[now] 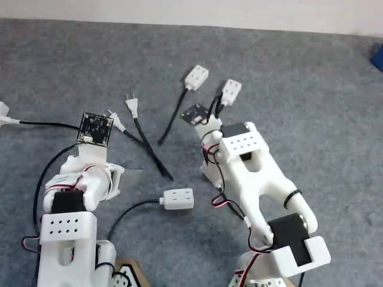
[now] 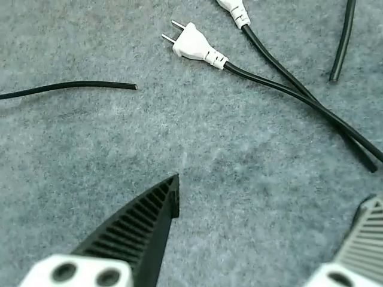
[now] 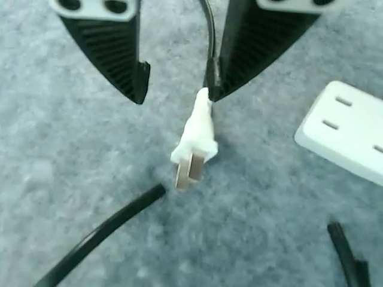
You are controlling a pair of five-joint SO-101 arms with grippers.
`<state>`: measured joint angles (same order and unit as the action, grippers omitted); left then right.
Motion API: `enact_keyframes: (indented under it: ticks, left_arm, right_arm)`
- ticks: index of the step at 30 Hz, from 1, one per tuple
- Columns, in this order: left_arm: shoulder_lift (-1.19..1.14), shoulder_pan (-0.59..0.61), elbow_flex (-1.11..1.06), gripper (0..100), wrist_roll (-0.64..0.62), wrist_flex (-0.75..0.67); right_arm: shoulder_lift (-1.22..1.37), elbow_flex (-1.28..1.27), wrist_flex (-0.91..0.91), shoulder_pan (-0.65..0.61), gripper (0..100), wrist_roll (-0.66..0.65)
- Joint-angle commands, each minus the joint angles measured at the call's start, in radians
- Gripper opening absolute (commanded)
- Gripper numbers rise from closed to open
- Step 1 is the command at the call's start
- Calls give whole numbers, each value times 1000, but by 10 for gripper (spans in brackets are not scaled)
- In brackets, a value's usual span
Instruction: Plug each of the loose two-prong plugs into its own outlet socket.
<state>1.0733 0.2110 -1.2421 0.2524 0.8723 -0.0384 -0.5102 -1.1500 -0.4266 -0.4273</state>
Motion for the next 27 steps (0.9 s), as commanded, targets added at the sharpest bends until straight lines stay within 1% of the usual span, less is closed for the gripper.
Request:
enact_keyframes:
  ticks: [1,4,7,16,19,24,27]
  left_arm:
    - [7,13,5,432,3,-18]
    - [7,12,5,432,3,-18]
    - [7,10,5,432,3,-18]
    - [7,8,5,432,3,-18]
    - [7,8,5,432,3,-18]
    - [7,8,5,432,3,-18]
    - [7,8,5,432,3,-18]
  right_arm:
    - [-47,-35,44,-58,165,11]
    - [-45,-70,90,-88,165,11]
    - [-44,-87,122,-91,165,12]
    - [-36,-93,142,-85,160,11]
    - [15,-91,148,-73,128,11]
    - [130,-82,148,-70,38,11]
    - [153,-82,147,-70,34,11]
